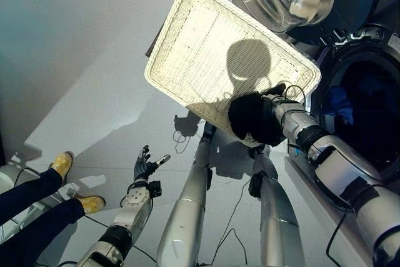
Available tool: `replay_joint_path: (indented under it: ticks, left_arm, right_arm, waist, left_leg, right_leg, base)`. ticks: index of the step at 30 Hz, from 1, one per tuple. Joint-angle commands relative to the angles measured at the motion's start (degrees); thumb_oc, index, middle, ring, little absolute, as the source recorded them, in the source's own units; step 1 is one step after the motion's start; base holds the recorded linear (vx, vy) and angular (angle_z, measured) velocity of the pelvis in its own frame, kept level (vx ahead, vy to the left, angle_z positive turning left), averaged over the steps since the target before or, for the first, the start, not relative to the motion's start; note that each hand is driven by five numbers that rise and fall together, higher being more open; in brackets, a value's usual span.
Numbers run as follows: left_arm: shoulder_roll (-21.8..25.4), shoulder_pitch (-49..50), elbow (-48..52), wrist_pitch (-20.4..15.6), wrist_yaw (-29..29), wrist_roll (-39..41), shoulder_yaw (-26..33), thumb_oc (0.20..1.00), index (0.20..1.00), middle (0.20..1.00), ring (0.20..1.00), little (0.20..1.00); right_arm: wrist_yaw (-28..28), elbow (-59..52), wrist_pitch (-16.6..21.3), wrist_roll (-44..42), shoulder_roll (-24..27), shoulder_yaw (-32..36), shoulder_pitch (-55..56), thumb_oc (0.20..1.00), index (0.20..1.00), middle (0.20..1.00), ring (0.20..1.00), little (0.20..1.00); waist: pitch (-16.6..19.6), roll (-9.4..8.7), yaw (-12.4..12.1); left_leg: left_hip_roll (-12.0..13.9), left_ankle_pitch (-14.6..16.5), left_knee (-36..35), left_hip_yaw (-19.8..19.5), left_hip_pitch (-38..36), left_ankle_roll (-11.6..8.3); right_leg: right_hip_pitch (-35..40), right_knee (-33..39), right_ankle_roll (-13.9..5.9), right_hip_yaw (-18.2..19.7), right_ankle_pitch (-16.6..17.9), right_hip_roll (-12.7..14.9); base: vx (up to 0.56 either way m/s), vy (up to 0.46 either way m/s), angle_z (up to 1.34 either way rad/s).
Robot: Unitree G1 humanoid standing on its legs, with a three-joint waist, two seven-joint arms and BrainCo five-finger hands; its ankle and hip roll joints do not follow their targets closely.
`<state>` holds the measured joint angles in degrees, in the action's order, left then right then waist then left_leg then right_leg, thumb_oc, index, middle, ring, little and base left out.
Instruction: Put the clothes into the washing machine.
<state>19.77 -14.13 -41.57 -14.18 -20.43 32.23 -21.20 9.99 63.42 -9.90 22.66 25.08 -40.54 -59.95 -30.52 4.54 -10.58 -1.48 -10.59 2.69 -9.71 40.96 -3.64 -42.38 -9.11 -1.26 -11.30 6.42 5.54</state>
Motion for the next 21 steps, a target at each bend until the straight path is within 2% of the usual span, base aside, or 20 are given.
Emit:
replay_joint_path:
  ticks: [1,4,9,11,12,13,14,15,16,18,19,21]
  left_arm:
    - [-0.7,-1.5,-0.7,0.2,-1.6,-0.3,0.2,1.000,1.000,1.000,1.000,1.000]
    - [-1.0,-1.8,-0.8,0.2,-2.0,-0.2,0.3,1.000,1.000,1.000,1.000,1.000]
    - [-1.0,-1.6,-1.0,0.2,-2.7,0.4,0.1,1.000,1.000,1.000,1.000,1.000]
    - [-0.9,-1.1,-1.0,0.4,-2.8,0.6,0.8,1.000,1.000,1.000,1.000,1.000]
    - [-0.9,-0.8,-0.8,0.4,-3.0,0.7,1.0,1.000,1.000,1.000,1.000,1.000]
    - [-0.9,-1.0,-0.8,0.4,-3.0,0.7,1.1,1.000,1.000,1.000,1.000,1.000]
    - [-1.2,0.0,-1.3,-0.3,-3.0,0.6,1.6,1.000,1.000,1.000,1.000,1.000]
    - [-1.4,0.5,-1.5,-0.7,-3.0,0.6,2.0,1.000,1.000,1.000,1.000,1.000]
    - [-1.5,0.4,-1.6,-0.8,-3.0,0.6,2.2,1.000,1.000,1.000,1.000,1.000]
    - [-2.3,1.9,-2.4,-1.8,-3.4,0.4,3.0,1.000,1.000,1.000,1.000,1.000]
    - [-2.4,1.7,-2.5,-1.9,-3.5,0.4,3.1,1.000,1.000,1.000,1.000,1.000]
    - [-3.0,2.3,-3.1,-2.7,-3.8,0.3,3.5,1.000,1.000,1.000,1.000,1.000]
  right_arm:
    - [-0.7,2.0,3.3,-5.8,0.2,0.6,4.8,0.200,0.200,0.200,0.200,0.200]
    - [-2.0,1.2,4.4,-10.2,0.2,1.9,5.4,0.200,0.200,0.200,0.200,0.200]
    - [-3.1,-0.8,5.5,-23.5,-0.2,5.7,7.1,0.200,0.200,0.200,0.200,0.200]
    - [-4.9,-4.3,6.0,-41.7,0.0,10.5,8.7,0.200,0.200,0.200,0.200,0.200]
    - [-5.8,-6.0,6.6,-47.7,0.1,12.4,9.4,0.200,0.200,0.200,0.200,0.200]
    - [-5.8,-6.0,6.5,-47.7,0.1,12.4,9.2,0.200,0.200,0.200,0.200,0.200]
    - [-6.2,-9.5,6.8,-59.6,-0.2,17.1,11.1,0.200,0.200,0.200,0.200,0.200]
    - [-5.8,-11.7,7.3,-66.6,-0.5,20.2,12.6,0.200,0.200,0.200,0.200,0.200]
    - [-5.8,-12.1,7.3,-67.5,-0.6,20.9,12.6,0.200,0.200,0.200,0.200,0.200]
    - [-4.3,-16.3,9.4,-83.2,-2.3,27.2,16.8,0.200,0.200,0.200,0.200,0.200]
    - [-4.2,-16.8,9.8,-84.2,-2.5,27.9,17.1,0.200,0.200,0.200,0.200,0.200]
    - [-2.9,-20.4,10.6,-91.8,-3.7,30.9,19.8,0.200,0.200,0.200,0.200,0.200]
  waist:
    - [0.7,3.51,0.1]
    - [0.7,3.48,0.4]
    - [0.7,3.28,0.9]
    - [0.7,3.01,1.5]
    - [0.7,2.91,1.8]
    - [0.7,2.94,1.8]
    - [0.7,2.64,2.5]
    - [0.7,2.47,3.0]
    - [0.7,2.47,3.1]
    - [0.7,2.03,4.4]
    - [0.7,2.02,4.6]
    - [0.7,1.77,5.6]
  left_leg:
    - [-3.7,-4.0,-2.8,3.5,0.9,2.34]
    - [-3.6,-4.2,-2.6,3.4,1.3,2.38]
    - [-3.6,-3.9,-2.5,3.5,0.7,2.39]
    - [-3.4,-3.5,-1.8,3.8,0.3,2.33]
    - [-3.4,-3.3,-1.6,4.0,0.2,2.34]
    - [-3.4,-3.5,-1.5,4.0,0.7,2.34]
    - [-3.4,-2.6,-0.9,4.4,-0.1,2.34]
    - [-3.4,-2.2,-0.4,4.6,-0.3,2.40]
    - [-3.4,-2.5,-0.3,4.7,0.2,2.41]
    - [-3.6,-1.3,0.5,5.2,-0.8,2.62]
    - [-3.6,-1.6,0.6,5.2,-0.4,2.66]
    - [-3.8,-1.1,1.1,5.7,-0.7,2.85]
  right_leg:
    - [0.6,-0.7,-3.01,0.3,2.0,-1.4]
    - [0.1,-0.7,-2.93,0.5,2.4,-1.6]
    - [0.5,-1.1,-2.78,0.8,1.9,-1.8]
    - [0.7,-1.4,-2.68,1.2,1.8,-1.9]
    - [0.7,-1.5,-2.65,1.3,1.7,-2.0]
    - [0.4,-1.3,-2.64,1.3,2.1,-2.1]
    - [0.8,-1.7,-2.55,1.7,1.6,-2.1]
    - [0.8,-1.8,-2.48,1.9,1.6,-2.2]
    - [0.4,-1.6,-2.45,1.9,2.1,-2.2]
    - [1.1,-1.9,-2.38,2.8,1.6,-2.5]
    - [0.8,-1.7,-2.34,2.9,2.1,-2.5]
    - [0.8,-1.7,-2.30,3.6,2.4,-2.7]
  base:
    - [0.00,0.000,0.00]
    - [0.00,0.000,0.00]
    - [0.00,0.000,0.00]
    - [0.00,0.018,0.00]
    - [0.00,0.000,0.00]
    - [0.00,0.043,0.02]
    - [0.00,0.056,0.02]
    - [0.00,0.061,0.03]
    - [-0.01,0.054,0.02]
    - [0.01,0.080,0.00]
    - [0.03,0.091,-0.08]
    - [0.00,0.064,-0.13]
